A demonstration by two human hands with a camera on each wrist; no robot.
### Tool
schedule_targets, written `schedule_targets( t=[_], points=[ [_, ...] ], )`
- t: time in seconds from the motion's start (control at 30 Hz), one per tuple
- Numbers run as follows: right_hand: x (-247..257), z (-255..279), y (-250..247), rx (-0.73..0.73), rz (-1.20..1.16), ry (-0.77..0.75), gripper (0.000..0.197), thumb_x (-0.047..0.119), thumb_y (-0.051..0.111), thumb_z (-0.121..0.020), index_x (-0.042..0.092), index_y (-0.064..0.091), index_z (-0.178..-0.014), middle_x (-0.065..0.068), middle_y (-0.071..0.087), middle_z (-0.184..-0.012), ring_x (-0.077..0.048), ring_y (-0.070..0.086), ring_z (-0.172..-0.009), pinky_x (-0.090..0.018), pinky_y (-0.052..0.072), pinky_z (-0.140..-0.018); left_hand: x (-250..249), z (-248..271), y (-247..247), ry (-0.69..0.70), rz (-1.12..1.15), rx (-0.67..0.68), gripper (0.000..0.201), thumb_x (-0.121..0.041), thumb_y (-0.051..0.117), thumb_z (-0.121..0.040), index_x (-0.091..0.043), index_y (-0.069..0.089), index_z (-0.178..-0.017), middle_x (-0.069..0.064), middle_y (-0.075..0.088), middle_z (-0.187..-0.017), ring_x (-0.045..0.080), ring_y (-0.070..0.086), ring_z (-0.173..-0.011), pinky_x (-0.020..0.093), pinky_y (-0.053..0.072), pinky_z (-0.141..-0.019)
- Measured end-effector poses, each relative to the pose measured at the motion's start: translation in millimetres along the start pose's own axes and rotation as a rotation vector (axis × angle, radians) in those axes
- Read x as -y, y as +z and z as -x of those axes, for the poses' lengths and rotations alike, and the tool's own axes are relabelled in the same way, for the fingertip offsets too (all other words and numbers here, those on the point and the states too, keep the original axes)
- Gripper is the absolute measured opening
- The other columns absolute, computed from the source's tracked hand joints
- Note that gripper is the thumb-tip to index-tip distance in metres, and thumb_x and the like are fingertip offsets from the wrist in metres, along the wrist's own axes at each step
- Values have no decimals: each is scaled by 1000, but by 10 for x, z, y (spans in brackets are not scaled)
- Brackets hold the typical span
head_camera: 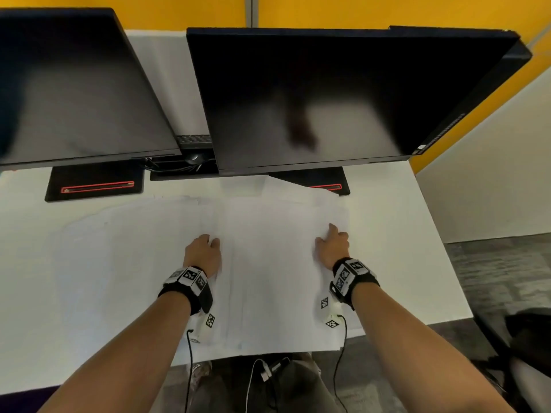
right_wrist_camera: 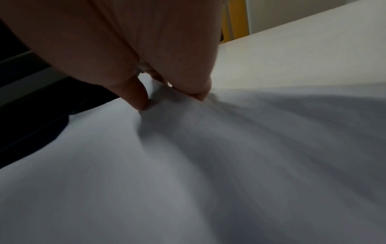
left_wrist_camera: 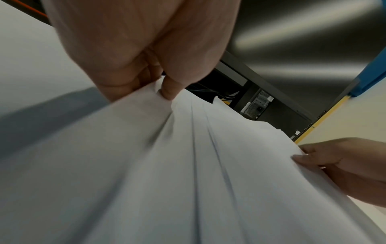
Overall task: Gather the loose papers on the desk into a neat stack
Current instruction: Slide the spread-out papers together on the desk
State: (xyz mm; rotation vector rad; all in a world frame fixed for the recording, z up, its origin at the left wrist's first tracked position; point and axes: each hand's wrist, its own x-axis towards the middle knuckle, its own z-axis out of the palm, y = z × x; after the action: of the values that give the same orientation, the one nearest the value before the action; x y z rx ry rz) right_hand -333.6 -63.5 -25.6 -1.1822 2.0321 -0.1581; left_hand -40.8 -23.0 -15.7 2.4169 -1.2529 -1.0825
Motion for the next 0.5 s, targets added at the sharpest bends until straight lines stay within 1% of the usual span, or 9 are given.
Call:
schedule_targets(
  t=[0.03, 0.07, 0.13, 0.2, 0.3, 0.37, 0.43, 0.47, 0.5],
  points=[
    [10, 37, 23, 22, -43, -57, 61, 26, 47, -98, 17, 21, -153, -18, 29, -146, -39, 34, -134, -48, 32, -112, -35, 41, -7, 6, 36, -7, 40, -30, 39, -103, 1, 54, -123, 22, 57, -129, 35, 55, -114, 34, 41, -89],
    [-12, 52, 32, 25, -81, -105, 64, 26, 50, -96, 20, 21, -153, -17, 30, -145, -38, 34, -133, -49, 31, -113, -64, 90, -27, 8, 78, -13, 44, -31, 40, -103, 0, 47, -134, 21, 54, -135, 36, 52, -122, 34, 40, -93],
    [-95, 62, -27, -8, -87, -117, 69, 33, 54, -93, 23, 21, -153, -16, 31, -145, -38, 35, -132, -51, 32, -113, -51, 173, -60, 39, 122, -31, 52, -35, 44, -102, -4, 38, -143, 18, 49, -142, 34, 47, -130, 37, 39, -102],
    [-249, 81, -104, -19, 13, -34, 70, 40, 54, -94, 17, 23, -152, -17, 27, -148, -39, 34, -133, -50, 32, -113, 45, 255, -81, 30, 57, -24, 60, -41, 45, -99, -6, 33, -147, 16, 44, -147, 33, 44, -133, 40, 37, -109],
    [-429, 234, -80, 30, 154, 6, 60, 41, 48, -96, 5, 33, -142, -21, 27, -142, -42, 42, -125, -48, 39, -109, 180, 406, -42, -66, -130, 101, 63, -44, 40, -100, -6, 28, -149, 18, 44, -146, 34, 46, -131, 40, 38, -105],
    [-440, 372, 43, 71, 190, -24, 60, 37, 44, -99, 4, 27, -146, -21, 26, -142, -41, 46, -124, -45, 40, -109, 182, 512, 34, -75, -147, 152, 56, -39, 38, -102, -4, 31, -145, 21, 50, -139, 36, 52, -123, 38, 42, -96],
    [-409, 484, 166, 139, 197, -58, 60, 32, 42, -101, 3, 21, -149, -21, 25, -144, -39, 46, -125, -41, 39, -109, 142, 603, 95, -60, -106, 171, 50, -34, 36, -103, -2, 32, -140, 23, 53, -133, 37, 55, -118, 38, 43, -92],
    [-416, 509, 208, 170, 185, -79, 57, 31, 42, -100, 4, 26, -147, -20, 27, -143, -38, 48, -124, -39, 39, -108, 127, 632, 109, -61, -81, 177, 50, -33, 37, -103, -1, 31, -140, 23, 52, -134, 37, 54, -118, 38, 43, -93],
    [-429, 530, 226, 187, 159, -98, 49, 32, 43, -99, 5, 35, -140, -19, 33, -138, -36, 50, -120, -37, 41, -104, 129, 654, 106, -64, -61, 175, 52, -34, 38, -102, -1, 29, -142, 23, 51, -136, 37, 53, -120, 38, 42, -94]
  ],
)
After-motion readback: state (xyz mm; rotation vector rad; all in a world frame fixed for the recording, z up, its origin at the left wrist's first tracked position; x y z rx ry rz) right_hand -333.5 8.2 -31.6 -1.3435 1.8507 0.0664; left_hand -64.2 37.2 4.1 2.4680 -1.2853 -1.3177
